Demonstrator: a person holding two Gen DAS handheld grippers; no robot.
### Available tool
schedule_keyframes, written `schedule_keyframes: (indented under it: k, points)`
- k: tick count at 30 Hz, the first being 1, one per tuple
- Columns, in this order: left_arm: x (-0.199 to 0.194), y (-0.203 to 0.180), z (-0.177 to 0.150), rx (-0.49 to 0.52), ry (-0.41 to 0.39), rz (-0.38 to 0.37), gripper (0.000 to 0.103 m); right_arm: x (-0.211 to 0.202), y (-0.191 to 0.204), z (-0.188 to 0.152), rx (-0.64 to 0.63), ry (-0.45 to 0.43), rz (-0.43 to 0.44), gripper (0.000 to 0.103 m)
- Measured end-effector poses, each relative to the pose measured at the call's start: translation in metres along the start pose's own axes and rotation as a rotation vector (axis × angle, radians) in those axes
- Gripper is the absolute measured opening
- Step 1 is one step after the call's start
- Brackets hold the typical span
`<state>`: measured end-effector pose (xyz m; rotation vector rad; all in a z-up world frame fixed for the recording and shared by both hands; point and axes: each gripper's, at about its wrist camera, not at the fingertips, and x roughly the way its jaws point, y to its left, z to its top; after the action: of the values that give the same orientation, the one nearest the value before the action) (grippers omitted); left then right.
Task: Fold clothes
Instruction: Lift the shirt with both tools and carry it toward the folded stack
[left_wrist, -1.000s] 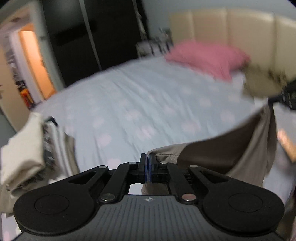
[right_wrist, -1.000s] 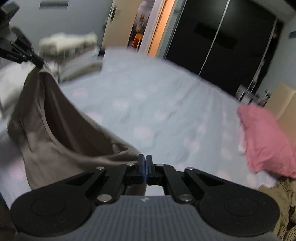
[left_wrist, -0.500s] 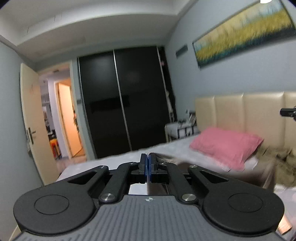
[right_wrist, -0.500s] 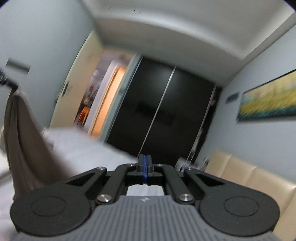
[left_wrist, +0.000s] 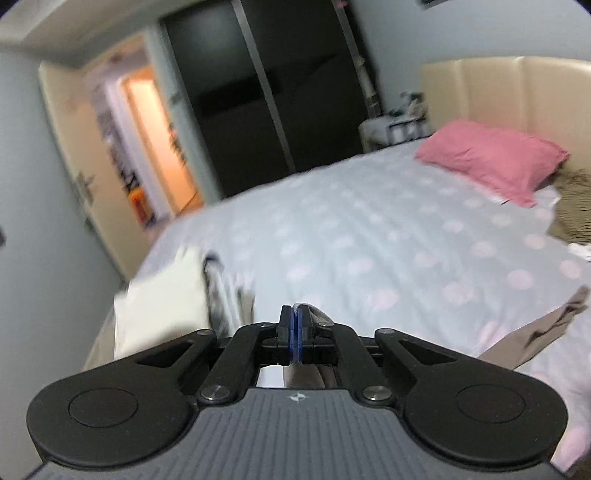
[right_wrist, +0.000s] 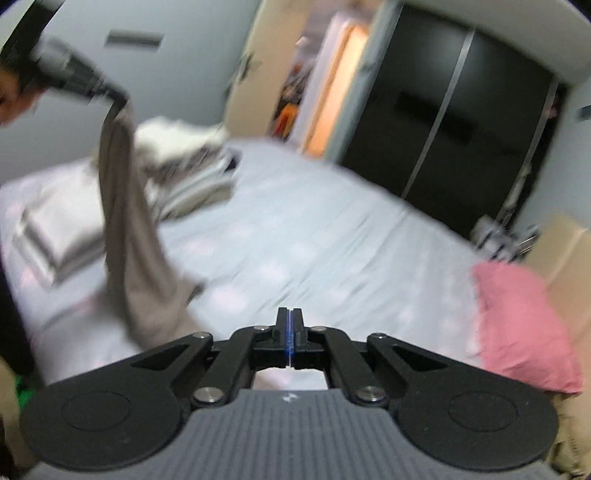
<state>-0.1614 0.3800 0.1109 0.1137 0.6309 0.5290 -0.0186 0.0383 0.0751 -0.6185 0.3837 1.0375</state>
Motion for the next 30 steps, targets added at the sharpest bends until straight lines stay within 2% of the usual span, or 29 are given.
schedule_keyframes:
  k: [5,8,11,12,15,18,20,24,28,30]
  points:
    - [0.042,0.027,-0.028,-0.084,0.086,0.031,0.000,0.059,0.053,-0.016,-0.136,0.075,0.107,0.003]
    - [0.062,0.035,-0.044,-0.119,0.110,0.023,0.000,0.085,0.090,-0.018,-0.258,0.086,0.168,0.003]
    - [0.065,0.038,-0.062,-0.137,0.147,0.015,0.000,0.116,0.127,-0.020,-0.391,0.086,0.234,0.005]
    - [0.068,0.038,-0.064,-0.135,0.153,0.013,0.000,0.125,0.139,-0.019,-0.430,0.086,0.255,0.008]
    - [0.065,0.045,-0.069,-0.125,0.137,0.017,0.000,0.144,0.170,-0.021,-0.517,0.070,0.302,0.027]
    - [0.071,0.052,-0.076,-0.142,0.156,0.016,0.000,0.162,0.192,-0.025,-0.575,0.059,0.341,0.029]
    - [0.076,0.056,-0.080,-0.146,0.172,0.012,0.000,0.176,0.206,-0.029,-0.620,0.052,0.353,0.030]
    - [0.082,0.055,-0.084,-0.141,0.193,-0.001,0.000,0.202,0.223,-0.034,-0.691,0.039,0.325,0.035]
    - [0.083,0.054,-0.082,-0.143,0.192,-0.015,0.000,0.225,0.223,-0.033,-0.721,0.049,0.258,0.044]
    - [0.085,0.053,-0.080,-0.141,0.191,-0.022,0.000,0.232,0.213,-0.028,-0.701,0.059,0.259,0.044]
